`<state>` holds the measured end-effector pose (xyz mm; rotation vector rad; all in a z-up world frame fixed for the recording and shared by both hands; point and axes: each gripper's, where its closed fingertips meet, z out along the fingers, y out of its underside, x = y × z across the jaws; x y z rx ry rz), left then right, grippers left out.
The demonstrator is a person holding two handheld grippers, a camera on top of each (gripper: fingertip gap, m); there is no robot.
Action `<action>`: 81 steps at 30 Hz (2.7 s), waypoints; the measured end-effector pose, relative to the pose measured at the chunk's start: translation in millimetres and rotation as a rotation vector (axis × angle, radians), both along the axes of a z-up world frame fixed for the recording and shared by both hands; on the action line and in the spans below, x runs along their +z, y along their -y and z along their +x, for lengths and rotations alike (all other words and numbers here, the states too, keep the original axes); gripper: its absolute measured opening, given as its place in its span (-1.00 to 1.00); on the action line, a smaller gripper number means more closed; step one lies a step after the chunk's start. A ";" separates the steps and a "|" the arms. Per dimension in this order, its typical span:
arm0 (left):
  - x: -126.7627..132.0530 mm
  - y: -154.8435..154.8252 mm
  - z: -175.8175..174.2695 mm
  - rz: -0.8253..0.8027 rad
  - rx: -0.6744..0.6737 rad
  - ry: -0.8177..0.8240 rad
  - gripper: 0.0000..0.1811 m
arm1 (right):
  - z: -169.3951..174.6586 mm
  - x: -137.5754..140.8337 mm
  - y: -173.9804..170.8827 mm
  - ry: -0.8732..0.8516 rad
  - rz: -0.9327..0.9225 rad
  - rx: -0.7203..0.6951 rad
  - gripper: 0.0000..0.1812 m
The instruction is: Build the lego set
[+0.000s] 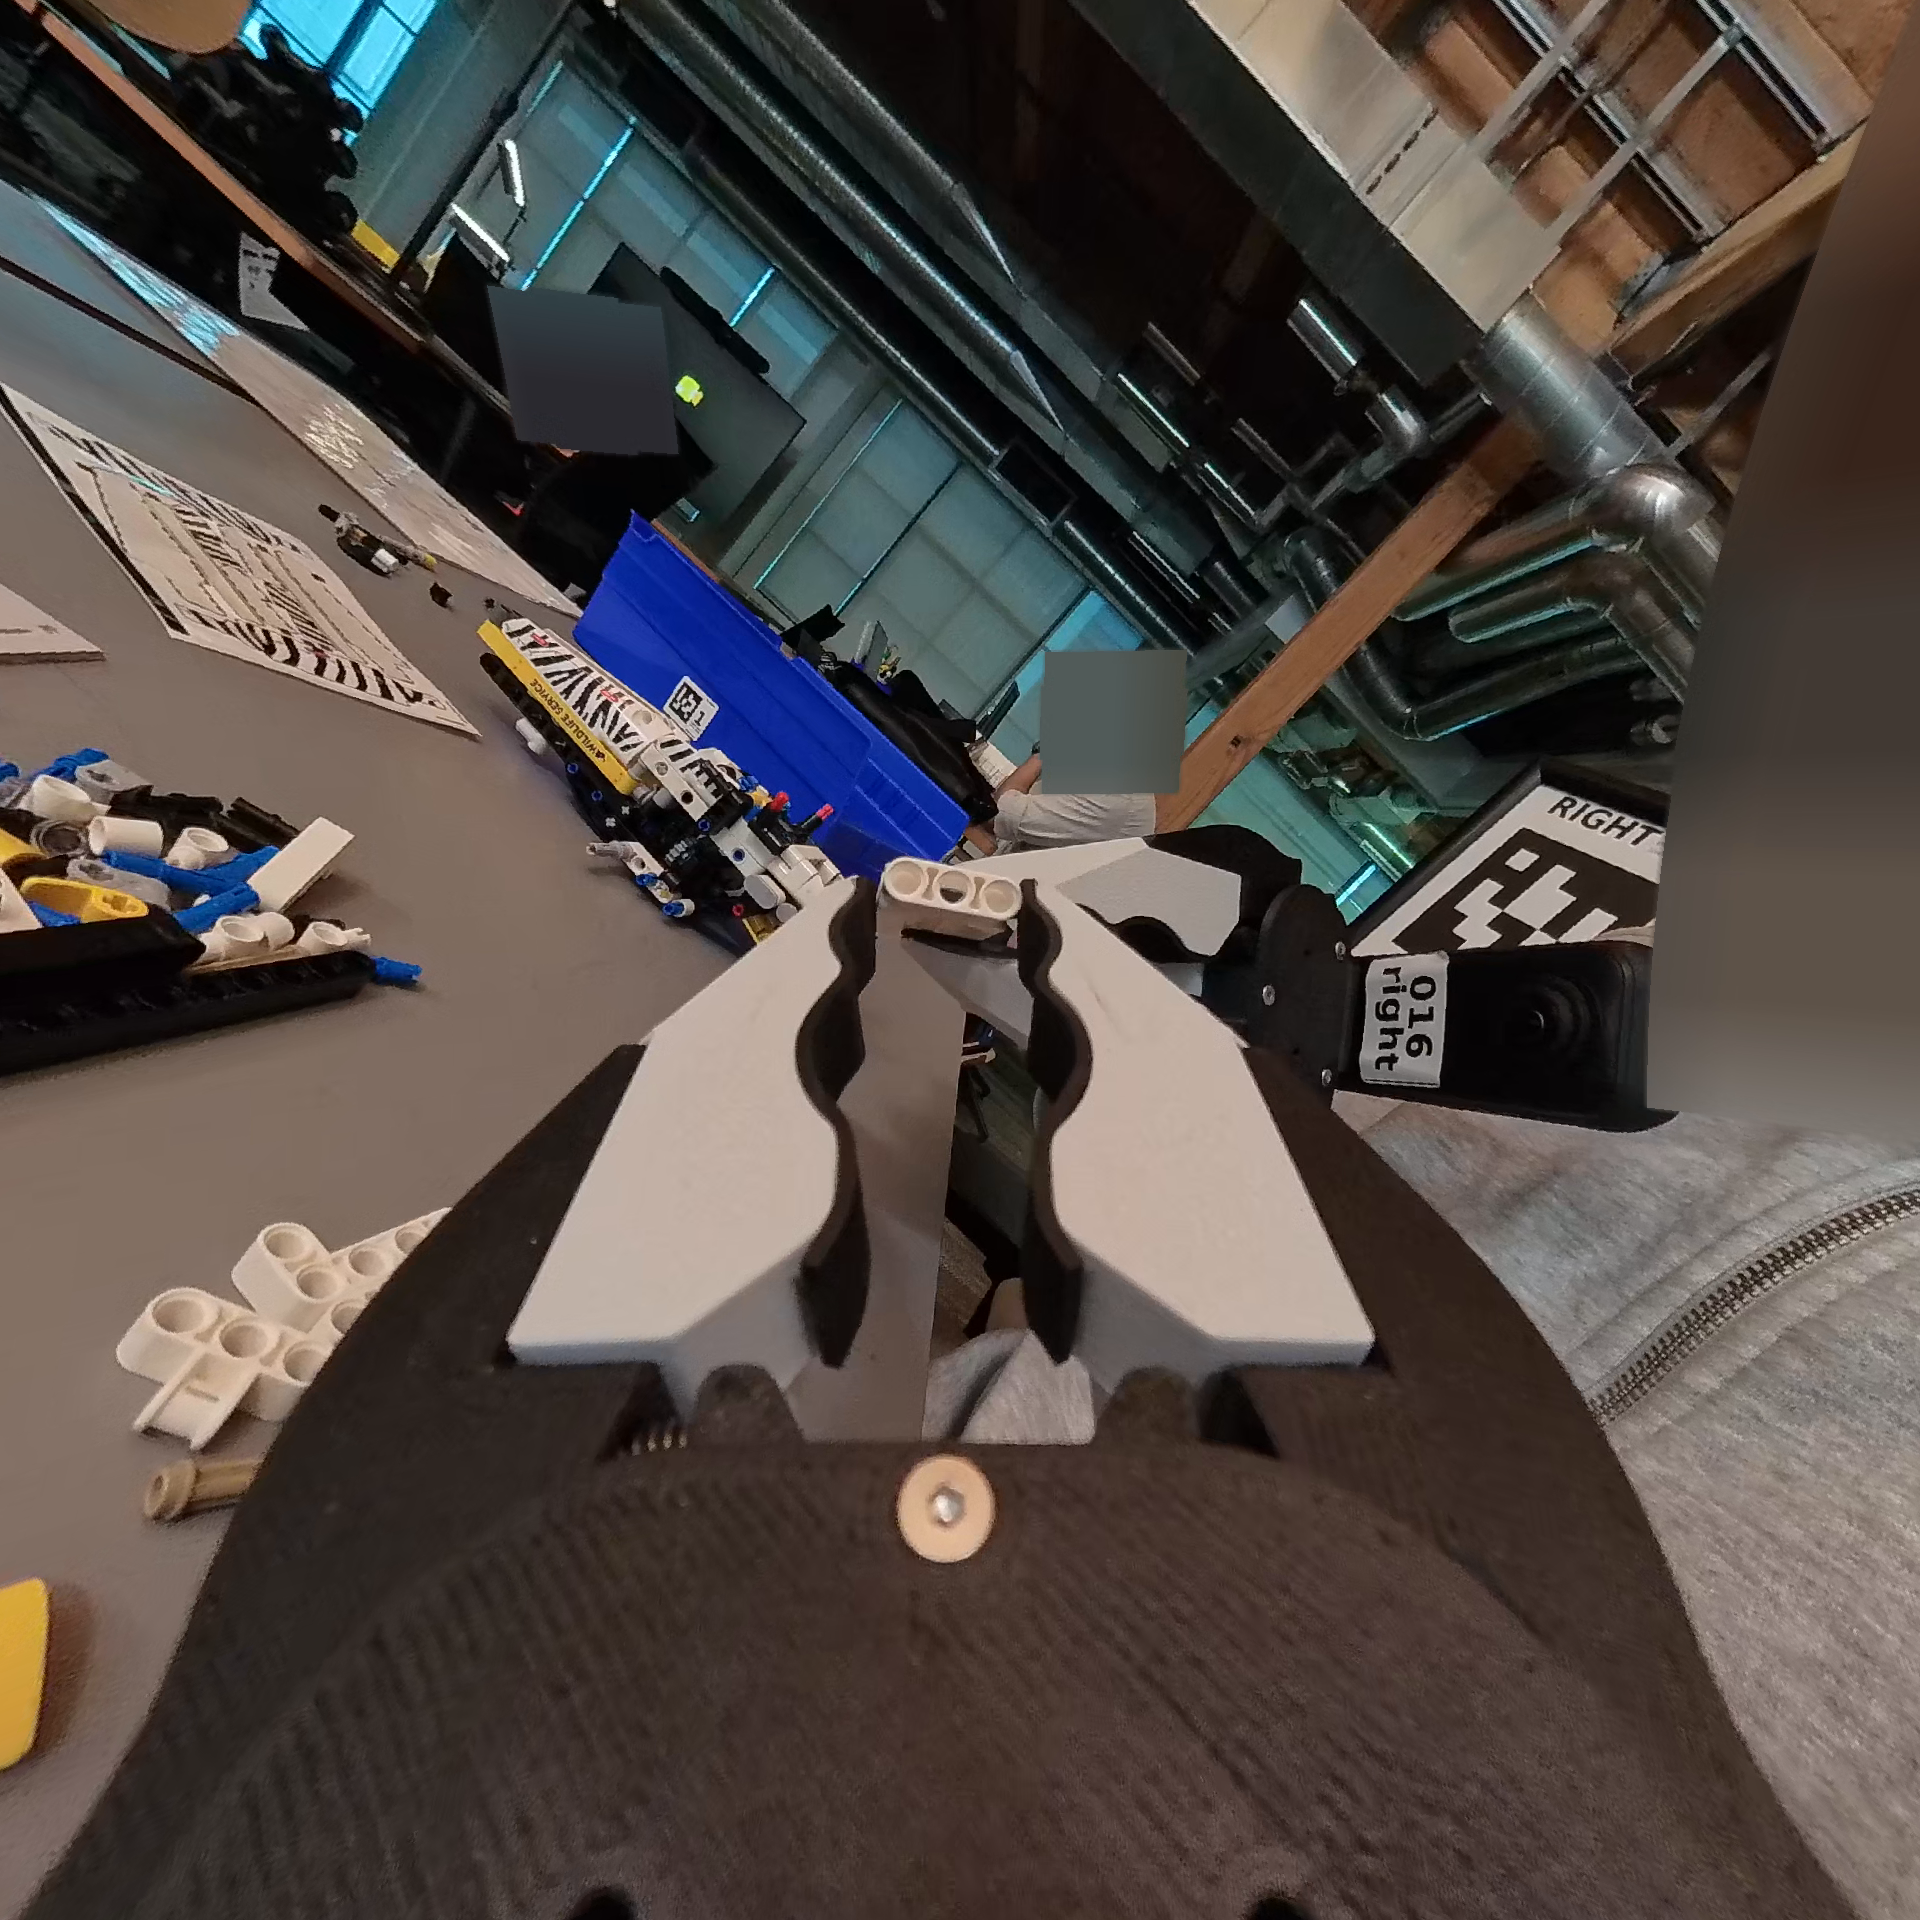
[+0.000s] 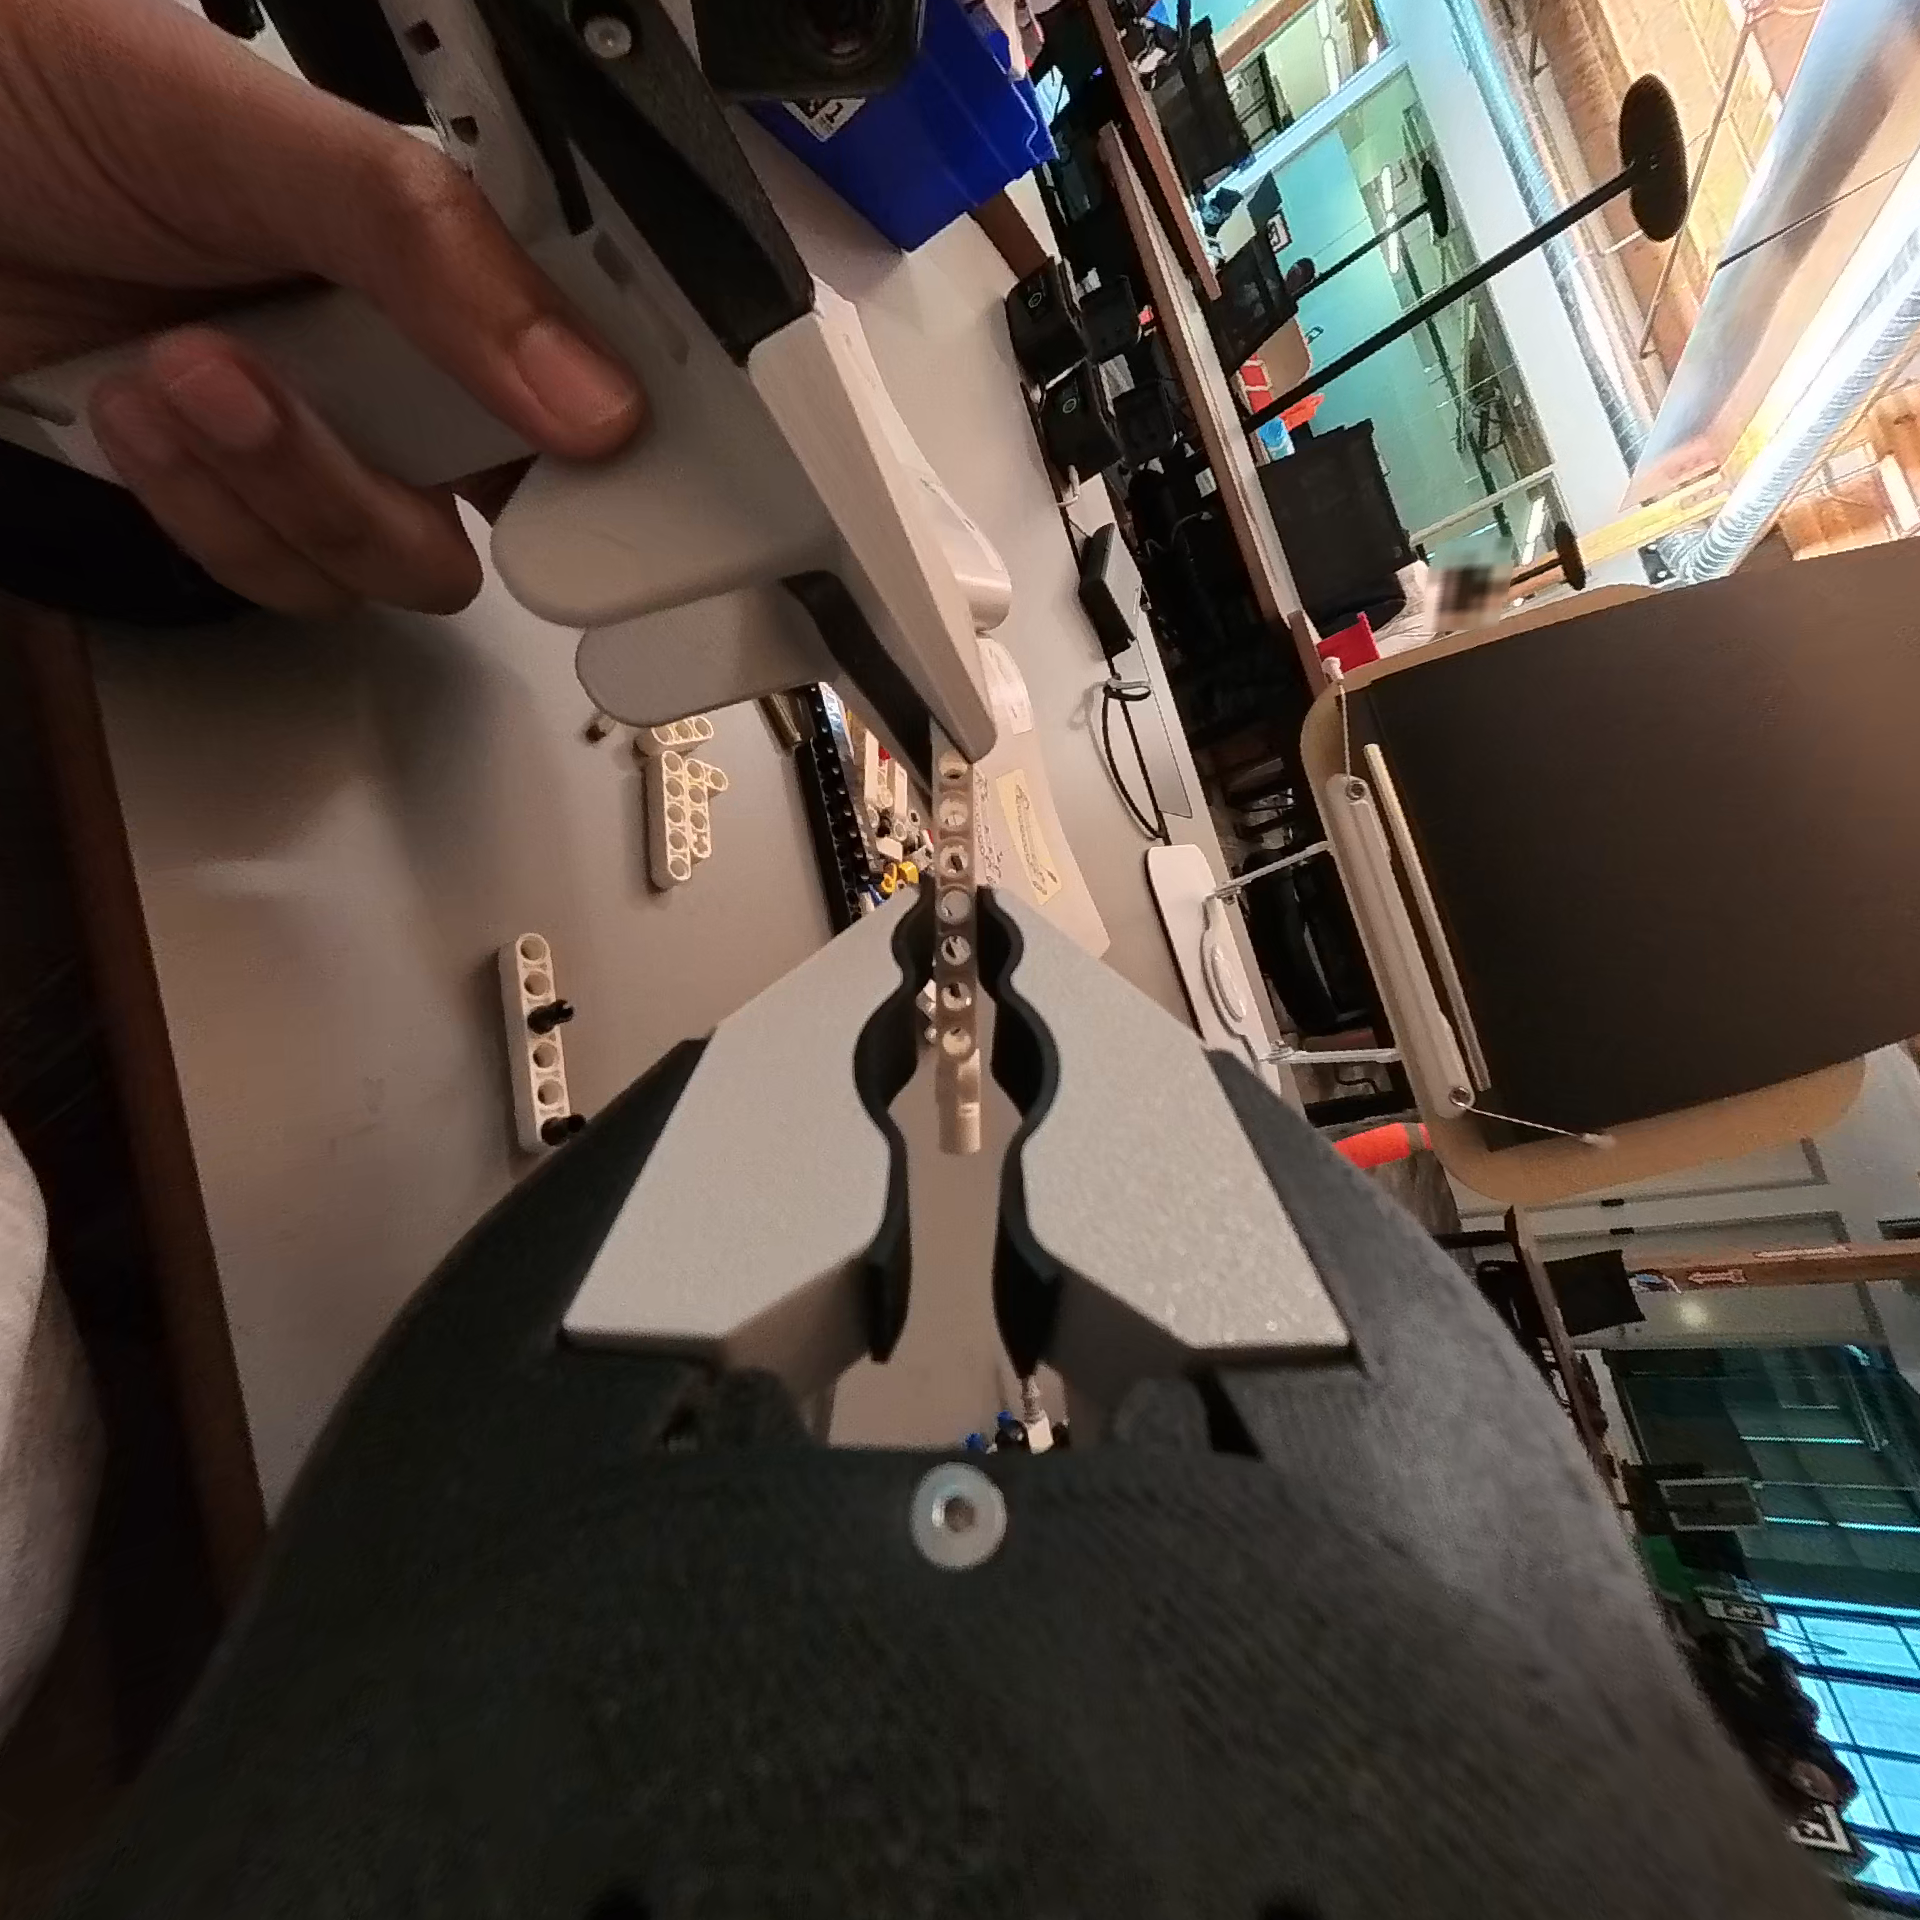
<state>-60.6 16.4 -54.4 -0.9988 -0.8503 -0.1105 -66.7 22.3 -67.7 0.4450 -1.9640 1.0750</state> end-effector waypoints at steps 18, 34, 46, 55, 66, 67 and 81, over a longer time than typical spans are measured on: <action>4.0 1.7 2.8 0.026 -0.012 -0.021 -0.75 | 6.0 8.9 -0.2 -0.127 -0.027 0.023 -0.94; 5.2 3.4 2.8 0.042 -0.013 -0.020 -0.74 | 7.9 14.3 -1.2 -0.166 -0.063 0.038 -0.92; 0.4 14.2 -7.0 0.048 0.084 0.049 -0.68 | -2.3 4.7 -8.8 -0.080 0.022 0.022 -0.95; -26.6 3.5 10.2 -0.204 0.014 0.184 -0.69 | 30.3 -31.6 -20.4 0.600 0.299 0.201 -0.95; -41.9 -17.1 26.4 -0.463 -0.091 0.146 -0.64 | 29.7 -58.5 -26.2 0.627 0.469 0.188 -0.95; -42.8 -17.6 26.3 -0.491 -0.096 0.135 -0.64 | 28.9 -58.5 -25.9 0.664 0.470 0.178 -0.95; -61.6 -22.9 30.4 -0.817 -0.120 -0.074 -0.87 | 31.3 -62.7 -20.6 0.773 0.422 0.203 -0.95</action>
